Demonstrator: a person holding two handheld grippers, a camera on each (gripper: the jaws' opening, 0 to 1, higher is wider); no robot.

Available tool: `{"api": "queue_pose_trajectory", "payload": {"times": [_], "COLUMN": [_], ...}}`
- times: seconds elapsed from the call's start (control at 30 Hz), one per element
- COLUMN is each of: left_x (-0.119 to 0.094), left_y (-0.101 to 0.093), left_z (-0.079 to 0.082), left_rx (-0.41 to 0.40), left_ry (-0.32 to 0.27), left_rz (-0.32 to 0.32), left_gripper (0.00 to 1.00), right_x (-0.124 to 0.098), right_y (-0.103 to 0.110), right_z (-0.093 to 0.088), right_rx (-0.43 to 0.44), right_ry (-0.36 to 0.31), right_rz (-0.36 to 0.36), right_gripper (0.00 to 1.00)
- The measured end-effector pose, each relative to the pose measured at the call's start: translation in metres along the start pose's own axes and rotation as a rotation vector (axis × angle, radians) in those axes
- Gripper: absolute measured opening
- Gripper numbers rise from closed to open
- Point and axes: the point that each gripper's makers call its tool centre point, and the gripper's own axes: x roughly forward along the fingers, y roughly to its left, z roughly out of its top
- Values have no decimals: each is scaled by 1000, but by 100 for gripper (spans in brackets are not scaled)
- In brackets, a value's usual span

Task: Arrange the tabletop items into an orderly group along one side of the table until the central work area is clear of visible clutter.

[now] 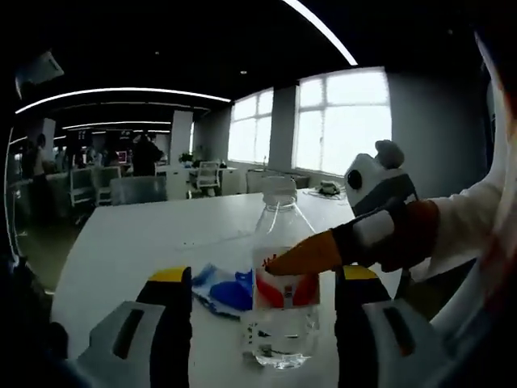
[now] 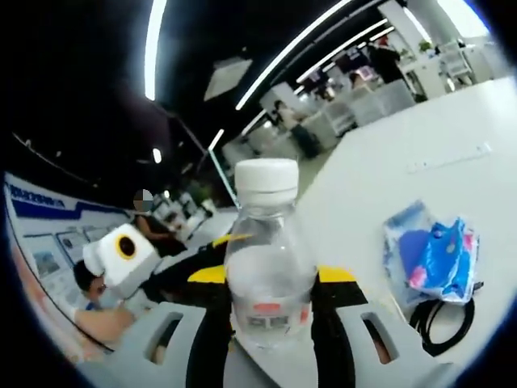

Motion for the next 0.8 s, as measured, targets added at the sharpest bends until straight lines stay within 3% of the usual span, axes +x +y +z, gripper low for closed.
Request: {"api": "queue_pose_trajectory", "payload": {"times": [0.1, 0.2, 0.37, 0.53, 0.8], "left_x": [-9, -12, -3, 17, 30], "left_y": [10, 12, -6, -25, -39], "left_z": [9, 31, 57, 52, 47], "left_rx": [-42, -85, -121, -159, -137], "left_ry": [-22, -95, -125, -38, 11], "left_rz": [14, 10, -76, -137, -174], "left_gripper": [64, 65, 60, 63, 57], "right_x": [-3, -3, 0, 3, 4], "right_y": [-1, -3, 0, 7, 17], "right_z": [3, 1, -5, -9, -20], "right_rx": [-5, -30, -81, -159, -253], "right_ry": [-11, -1, 25, 50, 95], "right_rz": [-3, -12, -25, -18, 7], "right_gripper": [37, 37, 37, 37, 37]}}
